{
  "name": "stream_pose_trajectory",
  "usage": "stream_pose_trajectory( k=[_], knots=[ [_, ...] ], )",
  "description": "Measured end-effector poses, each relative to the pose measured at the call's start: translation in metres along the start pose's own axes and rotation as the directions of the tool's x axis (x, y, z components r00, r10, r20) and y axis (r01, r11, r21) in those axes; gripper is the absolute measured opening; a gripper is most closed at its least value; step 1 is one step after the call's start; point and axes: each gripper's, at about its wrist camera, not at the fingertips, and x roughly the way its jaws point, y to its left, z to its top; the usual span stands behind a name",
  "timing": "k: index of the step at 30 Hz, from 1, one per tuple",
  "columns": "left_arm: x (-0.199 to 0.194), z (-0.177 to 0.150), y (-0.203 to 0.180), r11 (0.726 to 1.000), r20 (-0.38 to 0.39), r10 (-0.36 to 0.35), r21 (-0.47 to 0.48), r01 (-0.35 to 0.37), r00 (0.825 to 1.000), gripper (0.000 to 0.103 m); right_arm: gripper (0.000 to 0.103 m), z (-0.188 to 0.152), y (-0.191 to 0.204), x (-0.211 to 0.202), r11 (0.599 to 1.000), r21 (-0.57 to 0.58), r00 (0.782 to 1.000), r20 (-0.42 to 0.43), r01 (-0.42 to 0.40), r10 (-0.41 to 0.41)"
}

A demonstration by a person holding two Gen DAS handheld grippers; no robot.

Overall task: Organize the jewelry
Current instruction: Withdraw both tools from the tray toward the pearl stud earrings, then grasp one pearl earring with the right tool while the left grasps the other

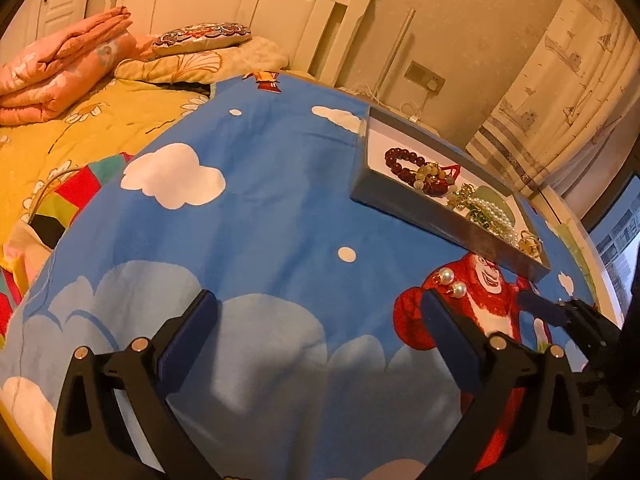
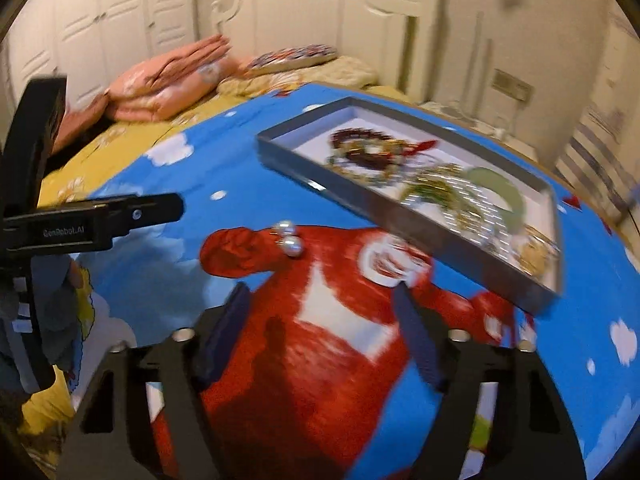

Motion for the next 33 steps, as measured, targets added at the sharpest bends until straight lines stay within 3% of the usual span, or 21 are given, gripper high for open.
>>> stream_pose_trajectory(
  k=[6,14,20,33],
  knots=[
    [0.004,0.0,-0.006,0.999,-0.013,0.046,0.026,-0.045,0.999,0.101,0.049,0.018,0.002,0.021,1.0,-0.01,0.999,-0.041,-0.023,0.023],
    [0.007,0.0,-0.01,0.996,-0.024,0.078,0.05,-0.077,0.997,0.101,0.046,0.025,0.005,0.036,0.999,-0.018,0.997,-0.067,-0.051,0.05],
    [0.01,0.0,-0.013,0.993,-0.032,0.102,0.07,-0.099,0.994,0.101,0.017,0.023,0.016,0.032,0.996,-0.072,0.998,-0.053,-0.046,0.042],
    [0.015,-0.001,-0.019,0.982,-0.05,0.156,0.116,-0.15,0.986,0.101,0.017,0.007,-0.019,0.004,0.998,0.06,0.999,0.026,-0.035,0.034]
  ],
)
